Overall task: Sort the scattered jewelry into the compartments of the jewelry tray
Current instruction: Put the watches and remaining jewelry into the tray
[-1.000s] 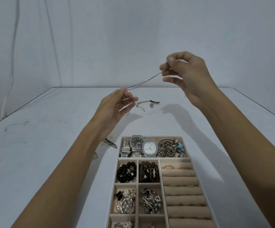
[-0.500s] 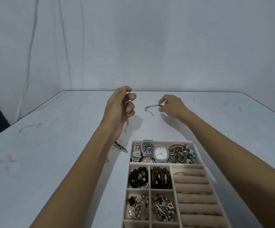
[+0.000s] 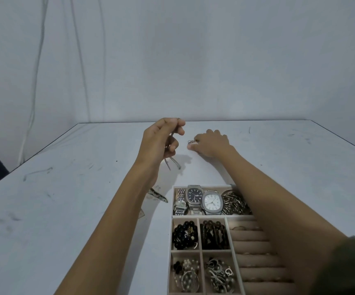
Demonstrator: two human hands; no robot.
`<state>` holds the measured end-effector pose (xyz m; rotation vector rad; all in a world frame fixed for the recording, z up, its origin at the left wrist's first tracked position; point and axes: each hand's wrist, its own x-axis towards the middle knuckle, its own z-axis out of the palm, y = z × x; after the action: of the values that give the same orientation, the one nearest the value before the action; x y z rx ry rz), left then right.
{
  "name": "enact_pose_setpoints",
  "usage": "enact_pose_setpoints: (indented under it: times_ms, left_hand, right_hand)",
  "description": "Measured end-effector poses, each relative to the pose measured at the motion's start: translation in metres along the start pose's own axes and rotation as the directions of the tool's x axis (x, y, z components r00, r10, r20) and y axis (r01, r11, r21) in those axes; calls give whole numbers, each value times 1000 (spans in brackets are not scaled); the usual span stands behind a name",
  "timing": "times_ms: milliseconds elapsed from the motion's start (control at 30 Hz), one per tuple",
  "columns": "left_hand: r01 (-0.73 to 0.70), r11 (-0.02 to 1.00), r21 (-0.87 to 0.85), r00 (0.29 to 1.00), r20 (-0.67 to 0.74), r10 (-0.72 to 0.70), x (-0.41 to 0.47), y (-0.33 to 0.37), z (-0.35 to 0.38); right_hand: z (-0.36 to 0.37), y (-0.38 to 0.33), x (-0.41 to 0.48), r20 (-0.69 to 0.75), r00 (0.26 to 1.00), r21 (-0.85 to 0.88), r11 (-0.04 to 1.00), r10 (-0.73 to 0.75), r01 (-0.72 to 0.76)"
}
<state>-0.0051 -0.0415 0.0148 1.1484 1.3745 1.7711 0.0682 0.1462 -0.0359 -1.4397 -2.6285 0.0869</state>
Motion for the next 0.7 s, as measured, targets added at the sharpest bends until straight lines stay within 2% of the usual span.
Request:
enact_pose_setpoints:
  times_ms: [167, 367, 467, 567, 633, 700]
  left_hand:
    - [11, 1000, -21, 1000, -24, -11, -1, 2, -1]
    - [18, 1000, -1, 999, -39, -18, -4, 3, 0]
    - [9, 1000, 5, 999, -48, -8, -5, 5, -1]
    - [-3, 1000, -6, 998, -56, 3, -7, 8, -1]
    - [-7, 1000, -16, 997, -70, 6, -7, 10, -2]
    - [-10, 1000, -22, 996, -89, 8, -7, 11, -4]
  right_hand:
    - [-17, 3, -1, -43, 999, 194, 981, 14, -5]
    - [-21, 7, -10, 21, 999, 239, 970, 33, -37]
    - [-24, 6, -20, 6, 999, 189, 981, 33, -33]
    - [-22, 8, -27, 48, 999, 153, 988, 24, -31]
    - [-21, 13, -28, 62, 998, 218, 975, 27, -40]
    - [-23, 19, -29, 35, 999, 400, 916, 27, -38]
